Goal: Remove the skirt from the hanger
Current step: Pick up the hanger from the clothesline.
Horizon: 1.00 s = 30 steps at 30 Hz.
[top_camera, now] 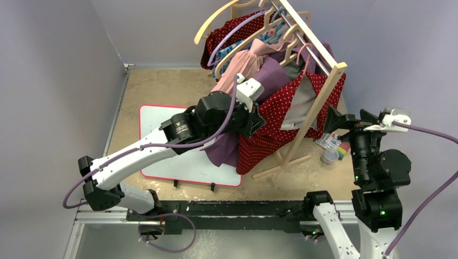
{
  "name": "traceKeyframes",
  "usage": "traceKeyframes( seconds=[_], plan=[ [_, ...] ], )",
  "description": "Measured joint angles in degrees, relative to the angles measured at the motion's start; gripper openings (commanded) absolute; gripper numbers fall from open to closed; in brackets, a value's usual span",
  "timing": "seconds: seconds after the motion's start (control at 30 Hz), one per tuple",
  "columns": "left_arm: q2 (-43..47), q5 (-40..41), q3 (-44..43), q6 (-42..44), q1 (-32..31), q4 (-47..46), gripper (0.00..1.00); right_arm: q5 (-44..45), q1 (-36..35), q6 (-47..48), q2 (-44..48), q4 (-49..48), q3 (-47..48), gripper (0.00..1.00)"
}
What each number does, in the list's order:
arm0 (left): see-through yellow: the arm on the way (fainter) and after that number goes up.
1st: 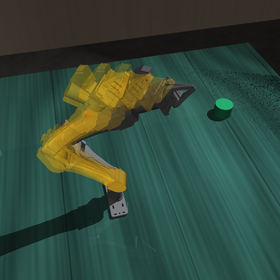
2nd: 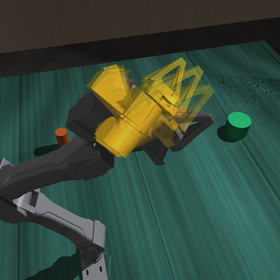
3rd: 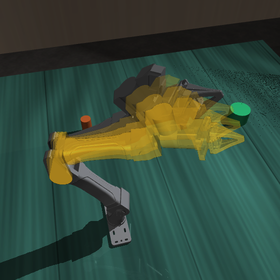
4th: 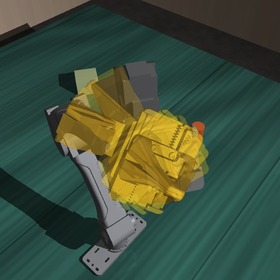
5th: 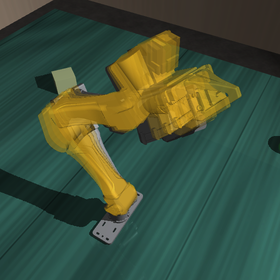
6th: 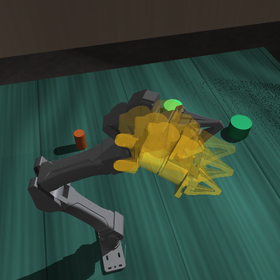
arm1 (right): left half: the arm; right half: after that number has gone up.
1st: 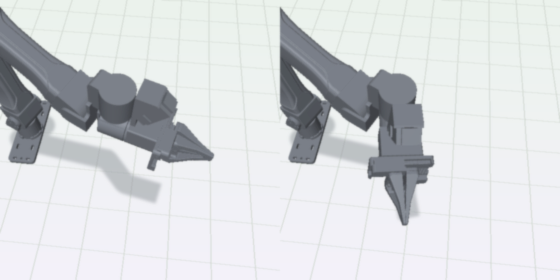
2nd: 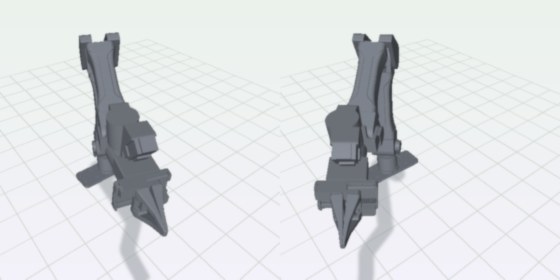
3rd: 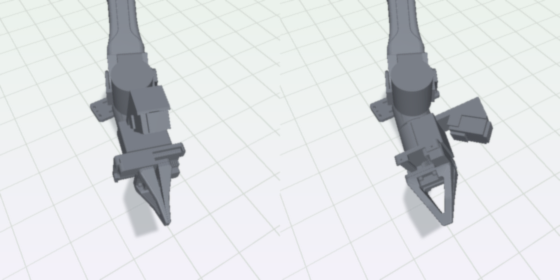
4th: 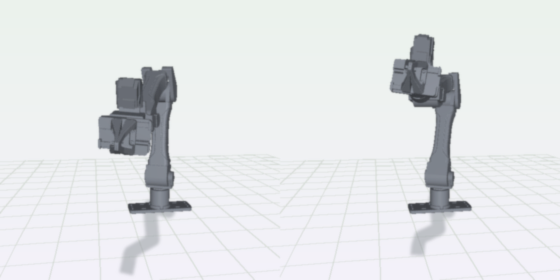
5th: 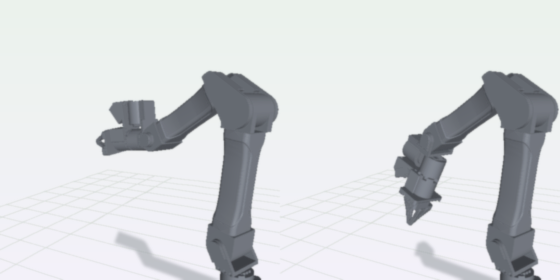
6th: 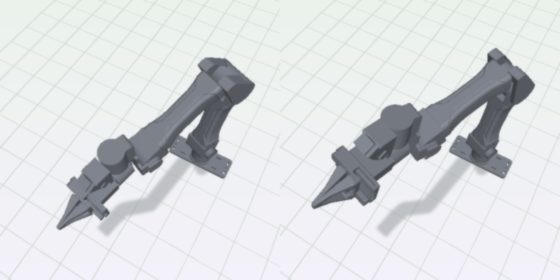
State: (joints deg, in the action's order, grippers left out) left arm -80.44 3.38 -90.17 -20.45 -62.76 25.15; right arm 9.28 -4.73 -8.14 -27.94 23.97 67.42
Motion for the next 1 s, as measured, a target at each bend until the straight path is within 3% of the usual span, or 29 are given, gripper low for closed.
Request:
traceKeyframes(
  seconds=[0.27, 1.0],
  plan=[
    [0.4, -1.4, -0.7, -0.1, -0.2, -0.1, 0.00, 0.0, 0.0, -0.1, 0.0, 0.0, -0.1, 0.99],
    [-11.1, -3.2, -19.7, 0.1, -0.3, 5.6, 0.00, 0.0, 0.0, -0.5, 0.0, -0.3, -0.1, 0.99]
  ],
)
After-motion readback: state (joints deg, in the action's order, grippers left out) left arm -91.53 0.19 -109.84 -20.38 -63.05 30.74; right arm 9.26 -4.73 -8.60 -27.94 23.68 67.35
